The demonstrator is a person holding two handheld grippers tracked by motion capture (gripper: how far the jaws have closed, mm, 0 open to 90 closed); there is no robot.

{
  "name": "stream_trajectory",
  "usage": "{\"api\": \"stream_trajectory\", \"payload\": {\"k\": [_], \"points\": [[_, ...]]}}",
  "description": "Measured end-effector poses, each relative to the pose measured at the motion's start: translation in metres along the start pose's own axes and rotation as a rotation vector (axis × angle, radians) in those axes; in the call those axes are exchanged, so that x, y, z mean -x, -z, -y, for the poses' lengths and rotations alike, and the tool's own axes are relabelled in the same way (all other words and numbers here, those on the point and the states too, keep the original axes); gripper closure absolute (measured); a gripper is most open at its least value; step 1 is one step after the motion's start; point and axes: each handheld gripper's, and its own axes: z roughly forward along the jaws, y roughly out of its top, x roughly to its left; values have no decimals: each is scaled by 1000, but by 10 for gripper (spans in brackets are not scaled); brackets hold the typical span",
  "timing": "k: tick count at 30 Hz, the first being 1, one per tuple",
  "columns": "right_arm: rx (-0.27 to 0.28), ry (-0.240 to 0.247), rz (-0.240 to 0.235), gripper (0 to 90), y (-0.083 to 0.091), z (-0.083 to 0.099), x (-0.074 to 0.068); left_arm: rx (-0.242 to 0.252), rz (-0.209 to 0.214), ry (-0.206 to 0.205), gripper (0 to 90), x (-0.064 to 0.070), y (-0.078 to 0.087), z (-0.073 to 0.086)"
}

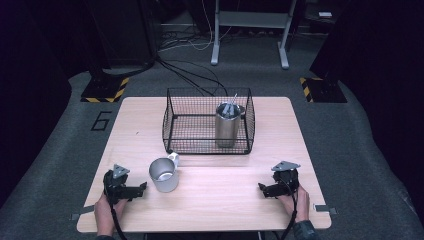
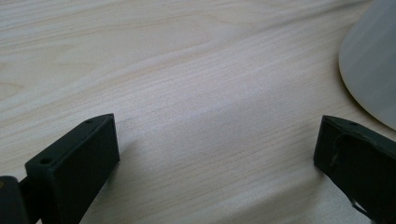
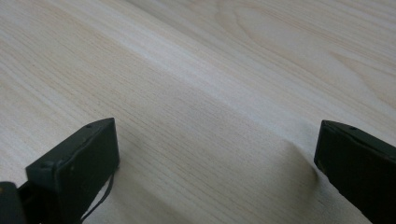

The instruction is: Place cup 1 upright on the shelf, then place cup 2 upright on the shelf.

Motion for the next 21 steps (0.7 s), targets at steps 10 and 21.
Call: {"api": "stream_trajectory", "payload": {"k": [10, 21], "points": [[42, -5, -39, 0, -1, 7, 7, -6, -9, 3, 1, 1, 1, 1], [39, -7, -40, 0, -1, 6, 7, 23, -4, 30, 2, 6, 25, 1]]}}
